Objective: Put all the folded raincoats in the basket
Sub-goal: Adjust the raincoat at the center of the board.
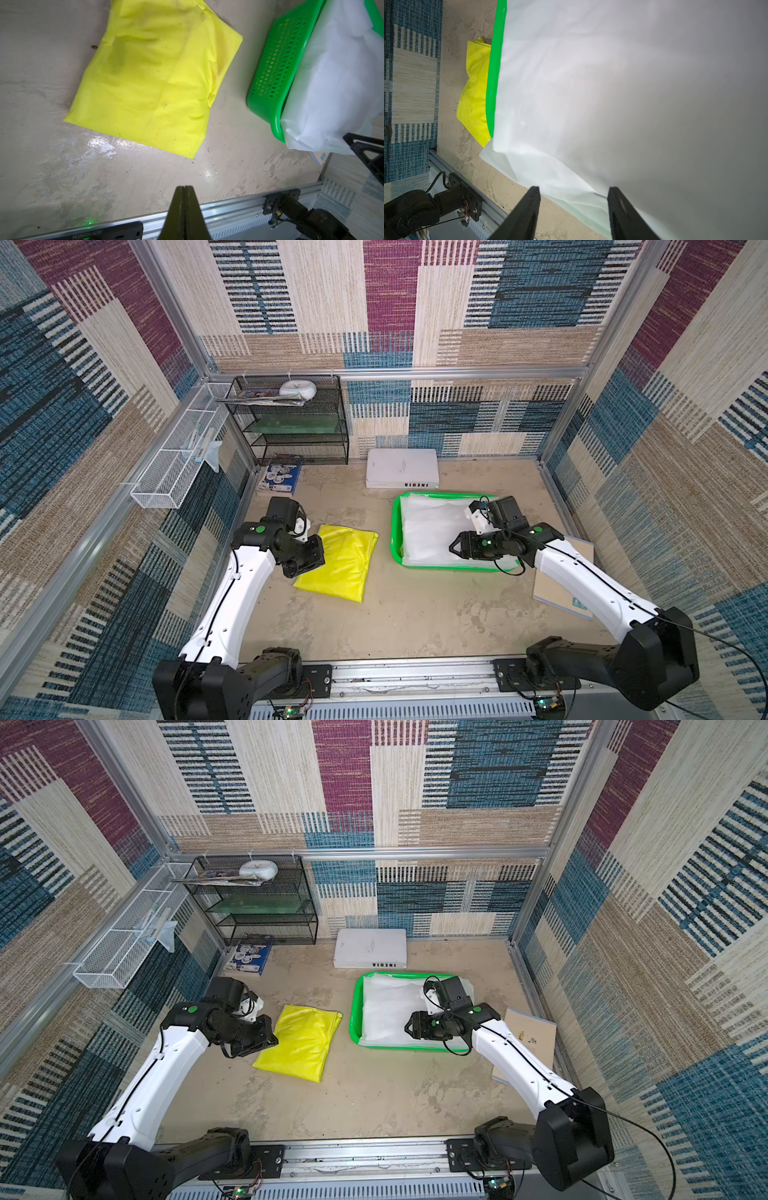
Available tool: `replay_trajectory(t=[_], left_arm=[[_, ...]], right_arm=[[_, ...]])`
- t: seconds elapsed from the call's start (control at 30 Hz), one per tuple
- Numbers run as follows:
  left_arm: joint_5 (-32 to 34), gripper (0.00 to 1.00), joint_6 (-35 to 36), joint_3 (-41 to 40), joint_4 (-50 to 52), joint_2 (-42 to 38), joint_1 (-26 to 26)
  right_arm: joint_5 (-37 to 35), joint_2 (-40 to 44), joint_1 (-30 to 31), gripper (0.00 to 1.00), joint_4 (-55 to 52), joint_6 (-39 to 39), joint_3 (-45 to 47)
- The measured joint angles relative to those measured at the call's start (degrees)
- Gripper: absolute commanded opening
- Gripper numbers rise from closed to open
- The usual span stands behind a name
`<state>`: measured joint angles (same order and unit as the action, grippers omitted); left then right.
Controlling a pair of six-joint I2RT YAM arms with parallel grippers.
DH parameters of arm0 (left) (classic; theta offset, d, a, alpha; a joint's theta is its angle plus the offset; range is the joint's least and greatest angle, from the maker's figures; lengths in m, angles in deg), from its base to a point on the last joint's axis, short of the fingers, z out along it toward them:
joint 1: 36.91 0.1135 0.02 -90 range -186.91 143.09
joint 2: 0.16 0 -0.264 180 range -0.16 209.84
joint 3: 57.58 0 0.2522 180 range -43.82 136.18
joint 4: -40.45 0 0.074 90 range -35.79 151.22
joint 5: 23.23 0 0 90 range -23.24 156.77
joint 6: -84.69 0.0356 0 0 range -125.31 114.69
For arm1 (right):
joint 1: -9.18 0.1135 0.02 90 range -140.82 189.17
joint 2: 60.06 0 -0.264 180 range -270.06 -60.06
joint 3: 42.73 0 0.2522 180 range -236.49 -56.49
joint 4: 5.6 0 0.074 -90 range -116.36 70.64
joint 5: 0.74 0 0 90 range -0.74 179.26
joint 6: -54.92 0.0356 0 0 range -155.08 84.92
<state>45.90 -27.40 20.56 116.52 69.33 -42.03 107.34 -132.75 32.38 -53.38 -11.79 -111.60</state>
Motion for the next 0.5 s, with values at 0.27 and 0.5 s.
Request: replay_trajectory(t=[0.27, 0.5], left_arm=[[-1.31, 0.80, -11.26, -16.83, -8.81, -1.33, -3.63], [-5.09, 0.60, -21.64, -27.34, -21.07, -1.07, -4.17]], right_arm=[[0.22, -0.83, 0.00, 0.58, 0.04, 0.00, -1.16], [0.48, -0.83, 0.00, 0.58, 0.04, 0.00, -1.16]])
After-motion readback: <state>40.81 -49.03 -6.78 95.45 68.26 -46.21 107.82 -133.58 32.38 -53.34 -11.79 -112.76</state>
